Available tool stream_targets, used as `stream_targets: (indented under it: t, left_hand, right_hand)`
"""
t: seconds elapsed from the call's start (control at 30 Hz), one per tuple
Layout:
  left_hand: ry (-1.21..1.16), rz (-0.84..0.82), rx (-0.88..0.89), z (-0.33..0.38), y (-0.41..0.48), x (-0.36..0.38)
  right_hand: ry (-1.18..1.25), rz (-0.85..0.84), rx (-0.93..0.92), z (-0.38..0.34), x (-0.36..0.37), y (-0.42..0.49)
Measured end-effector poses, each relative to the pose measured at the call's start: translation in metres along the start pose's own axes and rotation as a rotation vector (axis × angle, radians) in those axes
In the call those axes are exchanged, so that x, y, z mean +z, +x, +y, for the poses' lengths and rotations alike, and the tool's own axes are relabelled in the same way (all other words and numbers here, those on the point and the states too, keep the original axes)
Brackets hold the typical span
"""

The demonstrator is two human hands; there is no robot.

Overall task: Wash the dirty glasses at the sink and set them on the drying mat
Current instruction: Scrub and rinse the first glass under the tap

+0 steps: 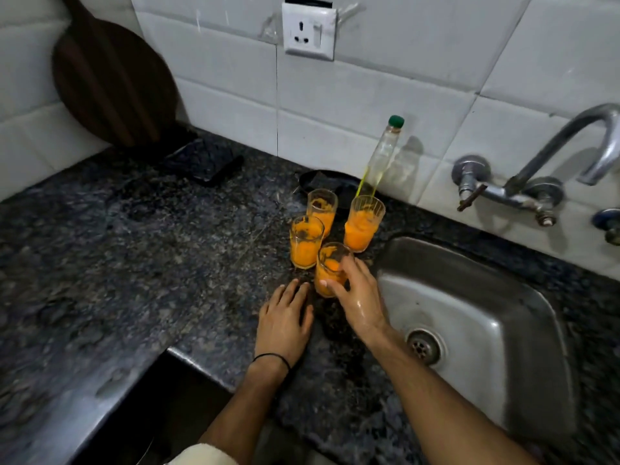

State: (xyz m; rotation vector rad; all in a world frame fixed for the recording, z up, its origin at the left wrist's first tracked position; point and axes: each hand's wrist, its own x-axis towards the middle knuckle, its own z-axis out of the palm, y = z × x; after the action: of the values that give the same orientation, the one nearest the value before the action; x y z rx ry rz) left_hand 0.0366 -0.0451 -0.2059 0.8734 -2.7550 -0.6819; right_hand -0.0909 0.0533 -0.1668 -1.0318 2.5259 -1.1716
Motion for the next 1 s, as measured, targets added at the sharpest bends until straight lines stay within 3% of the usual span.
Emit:
stream_targets:
  t: [0.2,0.43,0.67,0.77,1.0]
  left_hand:
    - [0.101,0.006,0.068,-0.010,-0.003,0.015]
    - [0.084,0.011,0.087,0.011,0.007,0.007]
    - [-0.336,-0.290,0.321,0.114,0.053,-0.008]
    - [-0.337,-0.243,0.375,0.174,0.096,-0.009]
    - [-0.223,-0.210,0.247,0.297,0.186,-0.006]
  right_hand:
    - [-0.032,0.066,-0.036,0.000,-0.005,-0.006]
    - [-0.053,0.263,0.072,0.022,-0.040,-0.035]
    - [-0.143,0.406,0.264,0.049,-0.115,-0.051]
    - [-0.177,0.412,0.314,0.061,-0.149,-0.050]
    - [-0.173,0.416,0.313,0.096,-0.199,-0.040]
